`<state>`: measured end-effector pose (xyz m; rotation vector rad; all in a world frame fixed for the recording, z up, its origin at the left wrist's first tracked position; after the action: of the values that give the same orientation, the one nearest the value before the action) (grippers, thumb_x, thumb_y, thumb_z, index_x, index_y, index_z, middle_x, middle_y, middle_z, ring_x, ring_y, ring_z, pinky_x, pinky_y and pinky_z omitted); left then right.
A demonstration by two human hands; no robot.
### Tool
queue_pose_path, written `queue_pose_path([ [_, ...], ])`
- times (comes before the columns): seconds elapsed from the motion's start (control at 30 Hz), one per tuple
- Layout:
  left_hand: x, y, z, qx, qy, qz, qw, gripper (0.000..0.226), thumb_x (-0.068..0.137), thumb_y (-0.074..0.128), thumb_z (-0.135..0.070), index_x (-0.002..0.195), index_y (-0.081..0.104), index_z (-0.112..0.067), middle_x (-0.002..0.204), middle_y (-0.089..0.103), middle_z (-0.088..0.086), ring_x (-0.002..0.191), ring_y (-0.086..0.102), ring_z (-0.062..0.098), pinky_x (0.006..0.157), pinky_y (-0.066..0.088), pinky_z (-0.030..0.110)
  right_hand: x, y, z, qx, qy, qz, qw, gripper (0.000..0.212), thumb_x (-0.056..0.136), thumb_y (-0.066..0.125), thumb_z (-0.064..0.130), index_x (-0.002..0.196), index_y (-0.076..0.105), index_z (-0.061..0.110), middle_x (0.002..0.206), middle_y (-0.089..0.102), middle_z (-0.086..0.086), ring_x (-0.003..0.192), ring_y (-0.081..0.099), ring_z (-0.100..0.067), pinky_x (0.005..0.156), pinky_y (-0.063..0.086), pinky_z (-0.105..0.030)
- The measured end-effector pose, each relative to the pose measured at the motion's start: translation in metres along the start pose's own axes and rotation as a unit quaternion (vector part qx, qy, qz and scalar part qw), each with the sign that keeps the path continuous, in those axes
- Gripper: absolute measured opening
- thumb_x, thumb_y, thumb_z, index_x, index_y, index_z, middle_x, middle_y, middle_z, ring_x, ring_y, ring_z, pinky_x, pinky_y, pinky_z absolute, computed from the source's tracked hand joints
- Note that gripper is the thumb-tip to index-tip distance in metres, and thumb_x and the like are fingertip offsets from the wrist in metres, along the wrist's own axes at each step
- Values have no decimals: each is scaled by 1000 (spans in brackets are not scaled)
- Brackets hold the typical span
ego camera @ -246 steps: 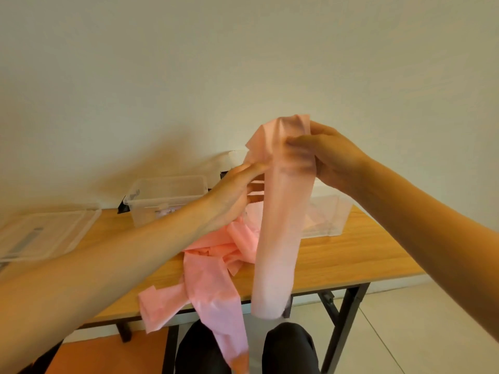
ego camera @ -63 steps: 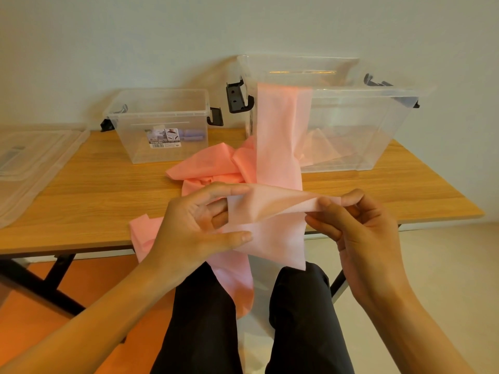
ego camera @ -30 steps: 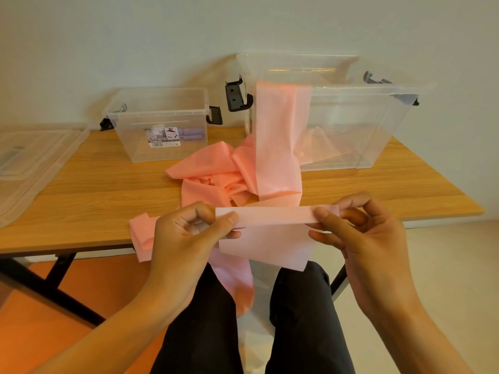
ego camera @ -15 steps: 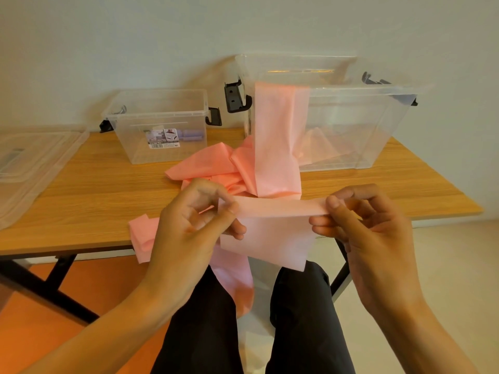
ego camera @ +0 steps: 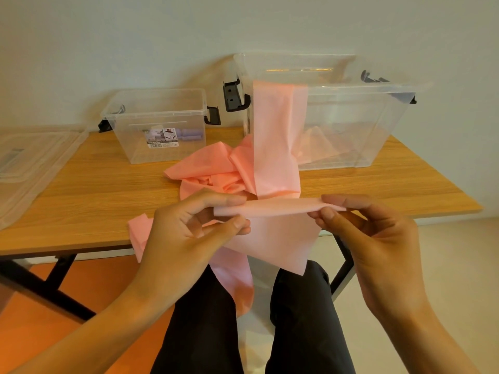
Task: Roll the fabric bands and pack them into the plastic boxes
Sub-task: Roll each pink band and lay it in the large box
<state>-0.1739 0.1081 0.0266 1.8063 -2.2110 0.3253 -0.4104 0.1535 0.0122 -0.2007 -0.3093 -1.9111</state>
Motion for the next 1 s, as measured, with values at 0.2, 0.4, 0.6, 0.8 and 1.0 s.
queue_pose_path([
  [0.2, 1, 0, 3, 33, 10, -12, 999, 18, 85, 66, -6, 101, 74, -4, 86, 75, 9, 75, 75, 17, 71, 56, 17, -2, -1, -4, -28, -21, 3, 999, 28, 80, 72, 12, 108, 74, 14, 102, 79, -3, 97, 76, -21, 84, 60, -27],
  [0.4, 3, 3, 4, 23, 3, 6, 1000, 24, 78, 72, 1, 101, 74, -4, 92, 76, 5, 80, 75, 16, 74, 56, 17, 0, 1, 1, -9, -33, -11, 999, 19, 86, 64, 14, 102, 72, 7, 95, 78, -3, 94, 76, -22, 82, 60, -25],
  [0.6, 6, 3, 3, 15, 1, 0, 1000, 18, 89, 63, -10, 101, 71, -1, 89, 75, 7, 80, 75, 21, 72, 58, 21, 1, 5, -1, 26, -9, -6, 1000, 17, 91, 61, 11, 103, 69, 2, 95, 78, -13, 95, 76, -27, 82, 61, -29],
  [0.8, 4, 7, 7, -8, -23, 11, 1000, 22, 94, 58, -13, 101, 64, 7, 91, 74, 13, 87, 76, 23, 73, 61, 27, 1, 6, -3, 56, 29, -10, 998, 18, 90, 62, 18, 98, 65, 2, 97, 78, -14, 97, 76, -29, 83, 61, -31],
  [1.0, -1, 5, 7, -2, -14, -6, 1000, 18, 91, 61, -15, 101, 73, -6, 89, 76, 7, 85, 75, 23, 75, 61, 30, -2, 3, -9, 94, 59, -42, 993, 19, 80, 67, 23, 79, 54, 9, 82, 73, -12, 84, 77, -27, 84, 61, -35],
])
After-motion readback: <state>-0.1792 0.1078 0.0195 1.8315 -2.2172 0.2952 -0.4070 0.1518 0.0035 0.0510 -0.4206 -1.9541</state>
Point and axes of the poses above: each hand's wrist, its own x-axis towards the middle knuckle, its own y-axis out of the palm, z = x × y, the point moved 8 cm from there along x, towards the middle knuckle
